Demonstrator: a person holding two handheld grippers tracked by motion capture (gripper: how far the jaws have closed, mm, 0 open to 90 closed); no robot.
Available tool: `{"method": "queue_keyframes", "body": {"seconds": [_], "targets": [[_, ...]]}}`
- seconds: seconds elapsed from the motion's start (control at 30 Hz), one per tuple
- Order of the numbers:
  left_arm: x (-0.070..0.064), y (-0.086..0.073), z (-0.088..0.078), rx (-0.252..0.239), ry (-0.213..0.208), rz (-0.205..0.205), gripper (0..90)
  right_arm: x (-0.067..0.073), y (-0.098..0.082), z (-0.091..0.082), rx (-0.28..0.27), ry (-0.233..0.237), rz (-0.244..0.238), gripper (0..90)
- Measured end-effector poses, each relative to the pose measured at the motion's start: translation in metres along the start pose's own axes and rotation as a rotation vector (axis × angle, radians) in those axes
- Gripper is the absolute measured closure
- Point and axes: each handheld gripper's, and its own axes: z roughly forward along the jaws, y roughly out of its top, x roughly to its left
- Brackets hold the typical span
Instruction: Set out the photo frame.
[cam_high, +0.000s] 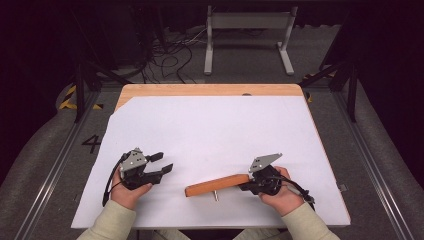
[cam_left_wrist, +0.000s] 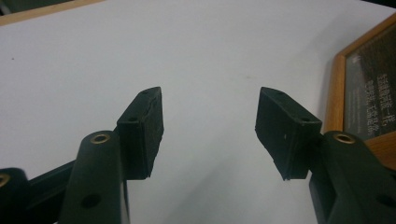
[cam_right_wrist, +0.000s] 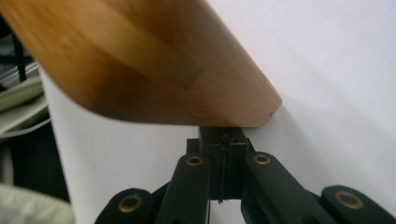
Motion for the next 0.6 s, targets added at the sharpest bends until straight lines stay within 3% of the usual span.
{"method": "queue_keyframes", "body": {"seconds": [0.27, 0.4, 0.6], "targets": [[-0.001, -0.001, -0.002, 0.001, 0.010, -0.001, 42.6, -0.018, 0.021, 0.013, -0.030, -0.020, 0.066, 90.0], [0.001, -0.003, -0.003, 0.005, 0.012, -0.005, 42.6, -0.024, 0.033, 0.021, -0.062, -0.015, 0.068, 90.0], [0.001, -0.006, -0.009, 0.002, 0.022, -0.015, 42.9, -0.032, 0.054, 0.036, -0.061, -0.030, 0.063, 90.0]]}}
